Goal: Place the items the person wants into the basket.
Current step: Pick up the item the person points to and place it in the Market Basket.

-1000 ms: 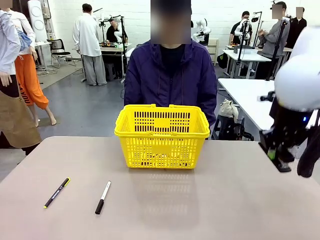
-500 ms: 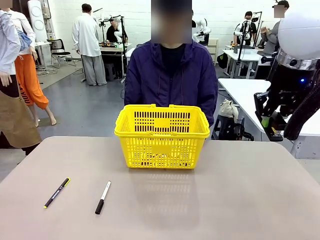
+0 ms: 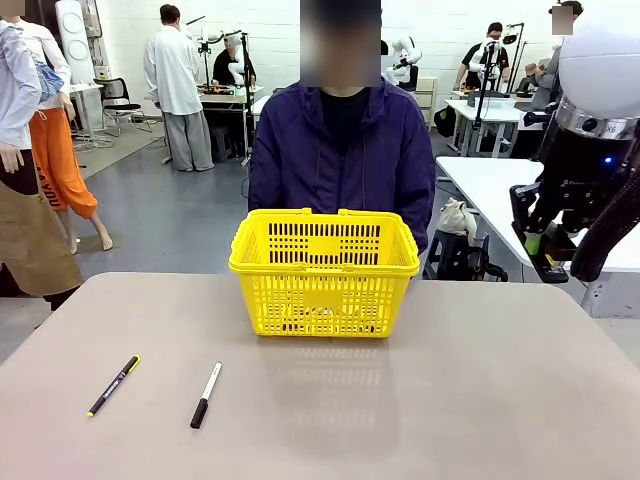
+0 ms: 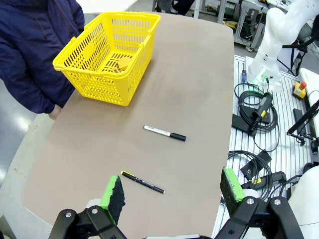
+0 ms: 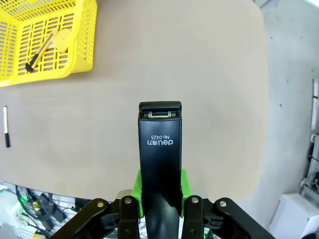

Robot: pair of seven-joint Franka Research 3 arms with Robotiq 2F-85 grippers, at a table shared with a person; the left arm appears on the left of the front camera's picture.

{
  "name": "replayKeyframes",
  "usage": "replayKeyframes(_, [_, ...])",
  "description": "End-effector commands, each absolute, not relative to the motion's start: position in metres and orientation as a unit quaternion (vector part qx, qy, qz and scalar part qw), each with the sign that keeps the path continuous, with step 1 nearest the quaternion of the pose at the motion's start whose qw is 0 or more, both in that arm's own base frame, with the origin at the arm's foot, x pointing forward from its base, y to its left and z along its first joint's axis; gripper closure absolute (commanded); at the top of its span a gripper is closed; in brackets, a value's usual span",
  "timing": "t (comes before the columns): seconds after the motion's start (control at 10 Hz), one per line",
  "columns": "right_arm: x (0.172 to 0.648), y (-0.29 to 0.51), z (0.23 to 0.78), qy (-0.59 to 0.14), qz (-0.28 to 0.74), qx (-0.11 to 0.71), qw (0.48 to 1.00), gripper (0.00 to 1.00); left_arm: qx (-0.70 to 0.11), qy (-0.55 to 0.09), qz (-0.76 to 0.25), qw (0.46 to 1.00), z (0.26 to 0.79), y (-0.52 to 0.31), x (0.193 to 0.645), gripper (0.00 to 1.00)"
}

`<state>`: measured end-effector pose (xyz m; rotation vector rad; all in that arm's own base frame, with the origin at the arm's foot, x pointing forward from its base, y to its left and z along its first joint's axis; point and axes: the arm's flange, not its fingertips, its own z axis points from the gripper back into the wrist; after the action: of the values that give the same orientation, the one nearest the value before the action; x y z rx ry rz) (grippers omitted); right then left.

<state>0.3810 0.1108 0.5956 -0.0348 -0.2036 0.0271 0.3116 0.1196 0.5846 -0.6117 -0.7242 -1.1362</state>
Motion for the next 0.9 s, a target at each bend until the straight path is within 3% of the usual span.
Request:
replayKeyframes(0.0, [0.377,0.109,0.593,-0.101,0.020,-0.020,0.994,0.89,-0.284,-0.337,-0.519,0.733,0.586,0.121,0.312,0.00])
replayKeyframes(0.1, [0.381,0.111,0.596,-0.102,0.014,-0.017,0.995,0.69,-0.284,-0.337,-0.519,0.733,0.586,0.121,0.312,0.00])
replayKeyframes(0.3, [0.442,0.157,0.608,-0.086,0.210,-0.028,0.974,0.69,-0.284,-0.337,-0.519,0.733,0.586,0.121,0.312,0.00])
replayKeyframes(0.6, [0.528,0.246,0.608,-0.071,0.392,-0.002,0.917,0.69,-0.284,-0.337,-0.519,0.733,0.586,0.121,0.312,0.00])
replayKeyframes(0.8, [0.562,0.300,0.599,-0.047,0.453,-0.013,0.890,0.69,-0.284,-0.337,-0.519,0.733,0.586,0.121,0.312,0.00])
